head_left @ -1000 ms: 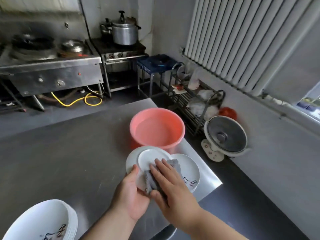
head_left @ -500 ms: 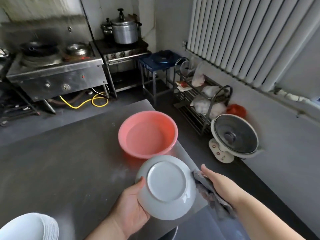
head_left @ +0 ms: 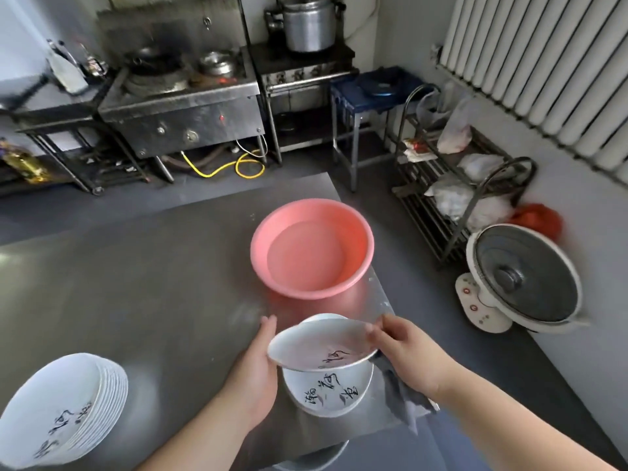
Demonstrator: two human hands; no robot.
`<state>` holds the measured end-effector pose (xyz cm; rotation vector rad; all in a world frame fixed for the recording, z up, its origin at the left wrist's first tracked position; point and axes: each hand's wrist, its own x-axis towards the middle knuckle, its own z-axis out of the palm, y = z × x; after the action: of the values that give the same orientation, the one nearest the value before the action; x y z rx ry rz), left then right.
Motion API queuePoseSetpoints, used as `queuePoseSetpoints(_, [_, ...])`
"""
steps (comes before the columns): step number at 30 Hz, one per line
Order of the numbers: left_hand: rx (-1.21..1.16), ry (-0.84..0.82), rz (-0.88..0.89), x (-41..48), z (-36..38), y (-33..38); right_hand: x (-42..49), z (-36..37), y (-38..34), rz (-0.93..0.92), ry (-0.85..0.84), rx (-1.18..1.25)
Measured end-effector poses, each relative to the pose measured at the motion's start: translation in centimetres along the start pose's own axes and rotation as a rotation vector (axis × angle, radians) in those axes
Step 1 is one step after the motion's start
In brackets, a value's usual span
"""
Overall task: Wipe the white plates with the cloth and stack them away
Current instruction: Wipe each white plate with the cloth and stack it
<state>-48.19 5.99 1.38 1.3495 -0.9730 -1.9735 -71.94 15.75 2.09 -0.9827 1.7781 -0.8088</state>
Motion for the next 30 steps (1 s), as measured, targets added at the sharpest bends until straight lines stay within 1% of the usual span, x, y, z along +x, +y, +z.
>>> queuePoseSetpoints(1, [0.082, 0.034, 0.033, 0.2, -0.5, -1.0, 0.3, 0.3, 0.5, -0.008, -0.019, -0.032])
queuePoseSetpoints(2, [0.166, 0.056, 0.055, 0.5, -0.9, -2.1, 0.5, 0.7, 1.0, 0.021, -0.077, -0.044])
queuePoseSetpoints(4, [0.264, 0.075, 0.049, 0.9, -1.8, -4.4, 0.8, 1.6, 2.0, 0.161, -0.194, -0.055])
queuePoseSetpoints(5, [0.299, 0.093, 0.040, 1.1, -2.1, -5.5, 0.9, 2.1, 2.3, 0.203, -0.228, -0.108])
queuePoseSetpoints(8, [0.412, 0.154, 0.073, 1.8, -2.6, -7.8, 2.0, 2.9, 3.8, 0.173, -0.234, -0.261])
queuePoseSetpoints(13, [0.476, 0.186, 0.104, 3.9, -3.1, -9.6, 3.2, 4.2, 4.7, 0.165, -0.166, -0.439])
queuePoseSetpoints(18, [0.521, 0.149, 0.112, 5.8, -3.0, -10.4, 4.4, 4.1, 5.1, 0.135, -0.058, -0.642])
queuePoseSetpoints(22, [0.642, 0.117, 0.121, 6.2, -2.6, -11.0, 4.6, 3.6, 5.8, 0.149, -0.053, -0.680])
queuePoseSetpoints(25, [0.724, 0.106, 0.119, 6.1, -3.0, -11.0, 4.3, 3.6, 6.3, 0.127, -0.044, -0.720])
queuePoseSetpoints(30, [0.902, 0.066, 0.163, 6.0, -4.1, -9.5, 4.1, 1.4, 5.9, 0.116, -0.005, -0.802])
